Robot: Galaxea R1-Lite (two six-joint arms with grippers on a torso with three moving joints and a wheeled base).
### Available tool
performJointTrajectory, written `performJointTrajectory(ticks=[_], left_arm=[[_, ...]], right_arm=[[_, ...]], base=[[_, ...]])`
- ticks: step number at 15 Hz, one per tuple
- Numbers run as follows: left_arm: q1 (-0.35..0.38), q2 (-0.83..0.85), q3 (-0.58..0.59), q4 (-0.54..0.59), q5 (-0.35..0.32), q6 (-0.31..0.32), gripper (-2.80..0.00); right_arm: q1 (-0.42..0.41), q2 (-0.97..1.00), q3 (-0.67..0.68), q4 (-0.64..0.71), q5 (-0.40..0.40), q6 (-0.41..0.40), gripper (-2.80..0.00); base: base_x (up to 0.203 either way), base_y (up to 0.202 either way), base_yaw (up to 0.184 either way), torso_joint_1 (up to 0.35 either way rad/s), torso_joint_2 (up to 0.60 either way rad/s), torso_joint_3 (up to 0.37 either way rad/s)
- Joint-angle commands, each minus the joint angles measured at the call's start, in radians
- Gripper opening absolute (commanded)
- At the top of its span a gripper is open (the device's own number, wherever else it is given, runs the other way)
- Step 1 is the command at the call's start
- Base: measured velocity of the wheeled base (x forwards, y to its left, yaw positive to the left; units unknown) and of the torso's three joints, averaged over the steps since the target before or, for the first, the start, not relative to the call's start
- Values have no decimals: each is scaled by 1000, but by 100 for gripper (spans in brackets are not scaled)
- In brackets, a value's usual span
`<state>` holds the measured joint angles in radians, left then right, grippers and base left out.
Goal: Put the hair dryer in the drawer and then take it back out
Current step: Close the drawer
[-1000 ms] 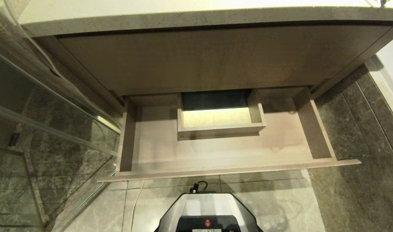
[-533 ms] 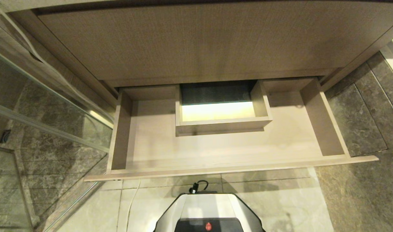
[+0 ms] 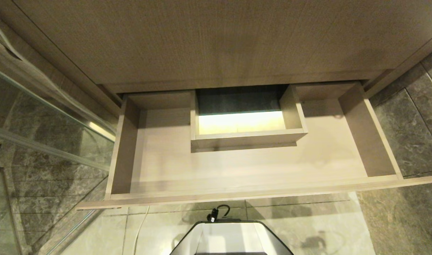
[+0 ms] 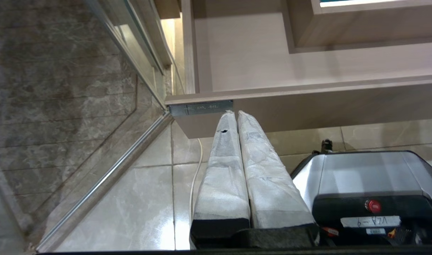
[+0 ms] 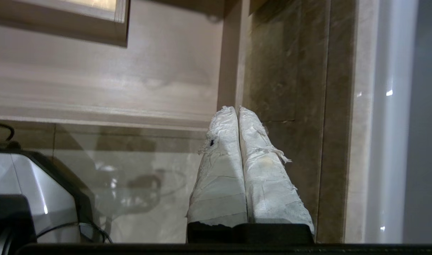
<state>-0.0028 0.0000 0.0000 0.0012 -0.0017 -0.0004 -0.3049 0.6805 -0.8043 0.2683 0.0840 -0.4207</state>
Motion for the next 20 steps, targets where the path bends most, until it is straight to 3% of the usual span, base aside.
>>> performJointTrajectory(ticks=[1,10,16,18,20], left_arm=[[0,0,1,-1,0,0,-280],[1,0,1,-1,0,0,-280],[0,0,0,-1,0,0,-280],[0,0,0,-1,0,0,-280],[0,0,0,-1,0,0,-280]], right_arm=[[1,10,15,3,0,-3,-280],[0,161,87,87,-5,-7,-280],[-20,526,-68,270,-14,-69,-280],[-38,656,-153,363,-92,-124,-280],[-62,739,-229,428,-222,-250,-280]], base=[[0,0,0,-42,356,351],[0,0,0,-40,373,338],[0,0,0,55,179,225],[0,0,0,92,42,116],[0,0,0,30,40,34]])
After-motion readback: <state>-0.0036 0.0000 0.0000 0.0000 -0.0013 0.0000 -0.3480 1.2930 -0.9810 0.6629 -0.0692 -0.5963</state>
